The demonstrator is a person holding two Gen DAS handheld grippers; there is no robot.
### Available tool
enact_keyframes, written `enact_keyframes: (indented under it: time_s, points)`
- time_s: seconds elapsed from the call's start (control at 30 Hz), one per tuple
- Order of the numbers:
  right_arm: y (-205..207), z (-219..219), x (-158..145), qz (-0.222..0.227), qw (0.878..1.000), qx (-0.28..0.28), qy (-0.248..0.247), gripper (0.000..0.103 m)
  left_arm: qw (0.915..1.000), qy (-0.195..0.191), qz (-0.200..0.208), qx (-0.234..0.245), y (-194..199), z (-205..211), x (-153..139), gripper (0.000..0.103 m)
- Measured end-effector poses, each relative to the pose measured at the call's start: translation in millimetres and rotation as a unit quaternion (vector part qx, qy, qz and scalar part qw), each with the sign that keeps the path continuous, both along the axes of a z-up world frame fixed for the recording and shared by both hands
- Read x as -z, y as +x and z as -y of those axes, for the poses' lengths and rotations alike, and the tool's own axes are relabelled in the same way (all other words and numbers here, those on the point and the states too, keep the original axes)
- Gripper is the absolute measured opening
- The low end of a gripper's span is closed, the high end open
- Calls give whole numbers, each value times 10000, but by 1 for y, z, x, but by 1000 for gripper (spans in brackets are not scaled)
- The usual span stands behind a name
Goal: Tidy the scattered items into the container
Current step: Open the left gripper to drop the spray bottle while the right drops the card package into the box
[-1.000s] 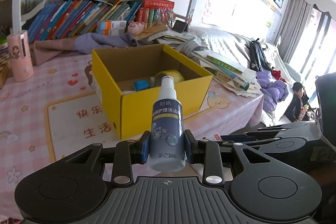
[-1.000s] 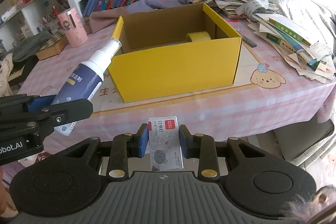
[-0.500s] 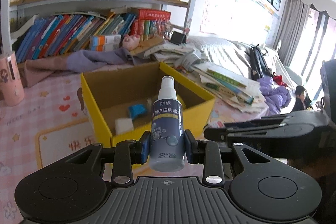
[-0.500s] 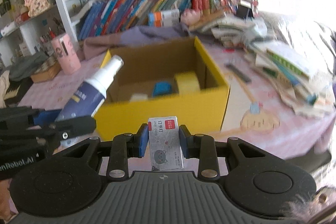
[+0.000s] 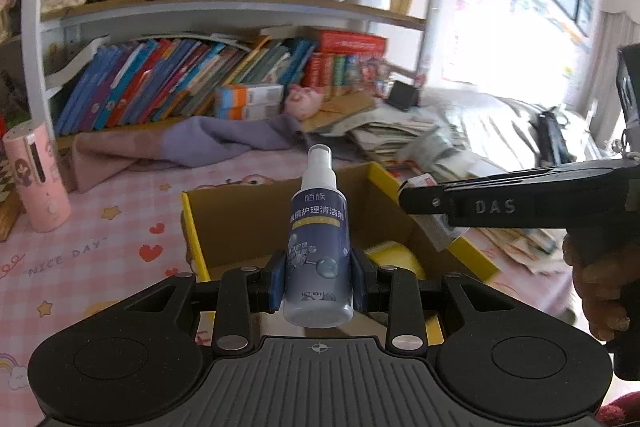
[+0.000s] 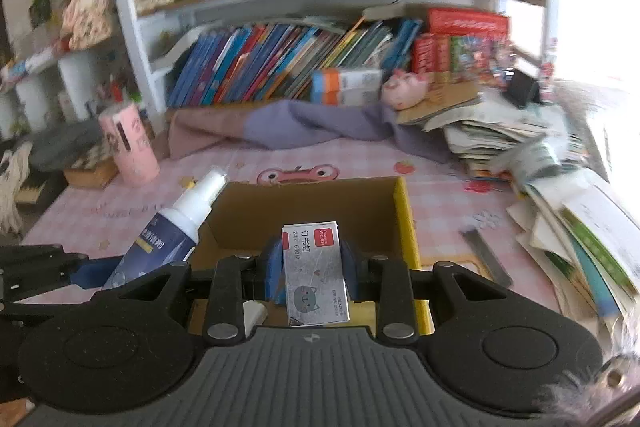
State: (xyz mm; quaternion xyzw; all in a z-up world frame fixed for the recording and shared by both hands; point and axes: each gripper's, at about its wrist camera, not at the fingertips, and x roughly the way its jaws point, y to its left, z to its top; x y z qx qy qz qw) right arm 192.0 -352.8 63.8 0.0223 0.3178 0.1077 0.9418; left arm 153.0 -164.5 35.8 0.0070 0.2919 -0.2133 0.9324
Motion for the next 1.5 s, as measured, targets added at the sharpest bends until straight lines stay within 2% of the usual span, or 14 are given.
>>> enact_keyframes:
  time_s: [0.23,0.4,0.57,0.73,0.9,0.93,1.0,1.07,1.1,1.2,1.27,1.5]
  points:
    - [65,-12,33,-538,9965,-640,-76,29,9978,446,-327,-354,36,22,22,32]
    - [96,-27,56,-884,9890,-1113,-398,29,9938,710,-684,-506,52,33,37,32]
    - [111,-33,70,-1163,9819,-1414,-478,29,9904,802,-932,-637,57,37,48,32]
    - [116,-38,82,-1391,9749,-1656,-520,30,9897,893,-892,-670,57,41,49,29]
    - [117,-38,83,-1395,9756,-1625,-481,32,9902,925,-830,-631,53,43,47,32]
    - [117,-37,82,-1383,9763,-1600,-456,40,9905,941,-791,-624,51,43,46,35]
    - [115,-35,79,-1329,9782,-1547,-399,45,9908,983,-689,-621,48,43,42,43]
    - [111,-33,75,-1275,9800,-1488,-353,50,9910,1029,-564,-639,43,42,37,68]
    - [108,-32,72,-1231,9811,-1457,-326,53,9910,1051,-492,-665,41,42,34,72]
    - [98,-31,63,-1078,9839,-1391,-298,62,9918,1050,-278,-676,33,39,25,78]
    - [88,-31,57,-984,9859,-1321,-289,64,9922,1025,-172,-685,26,35,18,85]
    - [44,-34,32,-423,9927,-1121,-142,68,9920,906,97,-874,-7,11,2,95]
